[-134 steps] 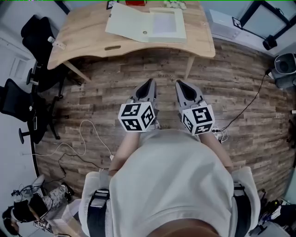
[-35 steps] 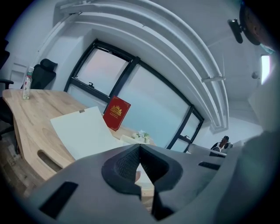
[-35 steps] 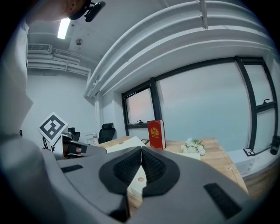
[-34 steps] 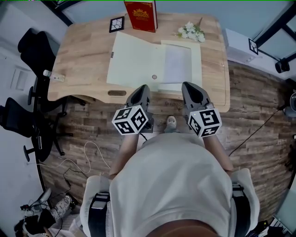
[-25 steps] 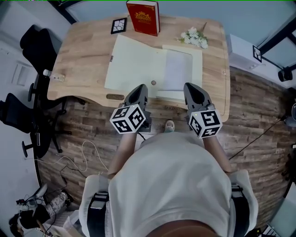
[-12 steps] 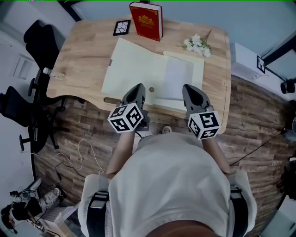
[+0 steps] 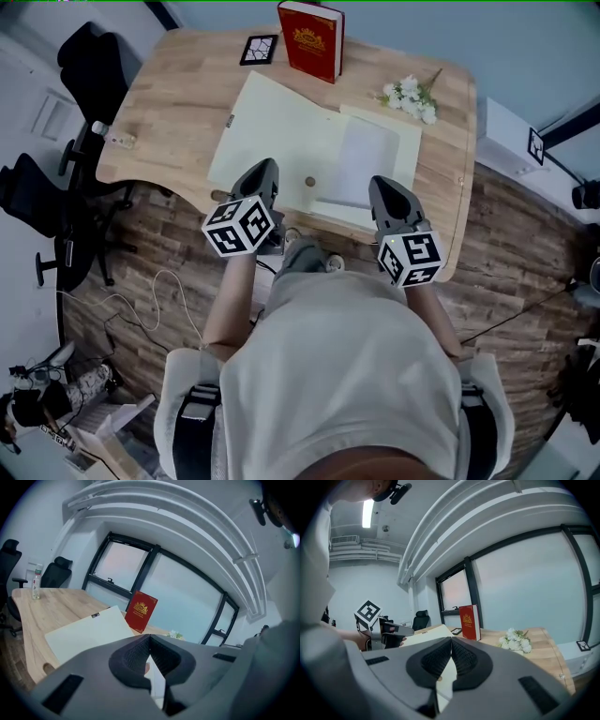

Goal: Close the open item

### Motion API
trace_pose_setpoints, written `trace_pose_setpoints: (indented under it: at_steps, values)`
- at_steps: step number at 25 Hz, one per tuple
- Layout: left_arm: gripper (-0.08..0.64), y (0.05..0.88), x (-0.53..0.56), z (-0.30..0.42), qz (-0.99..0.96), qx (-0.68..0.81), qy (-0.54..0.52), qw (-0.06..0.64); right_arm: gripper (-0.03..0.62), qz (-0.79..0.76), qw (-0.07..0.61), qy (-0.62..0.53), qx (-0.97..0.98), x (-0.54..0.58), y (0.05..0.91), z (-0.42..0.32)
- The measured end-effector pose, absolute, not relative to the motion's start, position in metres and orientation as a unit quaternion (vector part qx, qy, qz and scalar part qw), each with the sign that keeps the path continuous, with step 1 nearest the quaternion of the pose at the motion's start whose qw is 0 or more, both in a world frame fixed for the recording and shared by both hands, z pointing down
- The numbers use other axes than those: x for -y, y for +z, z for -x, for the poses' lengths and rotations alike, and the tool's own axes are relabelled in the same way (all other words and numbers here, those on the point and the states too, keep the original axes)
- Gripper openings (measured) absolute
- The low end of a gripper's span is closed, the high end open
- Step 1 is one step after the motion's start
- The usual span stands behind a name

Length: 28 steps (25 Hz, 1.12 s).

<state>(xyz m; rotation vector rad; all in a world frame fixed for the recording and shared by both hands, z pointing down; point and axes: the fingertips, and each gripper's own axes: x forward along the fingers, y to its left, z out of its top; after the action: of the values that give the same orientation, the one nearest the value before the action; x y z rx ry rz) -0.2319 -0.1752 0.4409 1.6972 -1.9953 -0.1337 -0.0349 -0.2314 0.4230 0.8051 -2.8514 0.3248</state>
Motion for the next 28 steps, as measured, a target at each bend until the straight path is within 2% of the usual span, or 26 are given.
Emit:
trace_pose_setpoints:
  at_steps: [12,24,28]
  values:
    - [0.018,0.430,0.183,0.289,-0.619,0.750,0.023,0.230,0.018,-0.271,0.079,0.114,0.953,0.236,0.426,0.050]
    - [0.023,0.441,0.202,0.351,-0.635,0.722,0.103,0.256,0.018,-0.280,0.081,0.113,0.950,0.244,0.429,0.062]
    - [0.132,0.452,0.208,0.365,-0.644,0.701,0.117,0.285,0.018,-0.289,0.080,0.115,0.947,0.250,0.428,0.060]
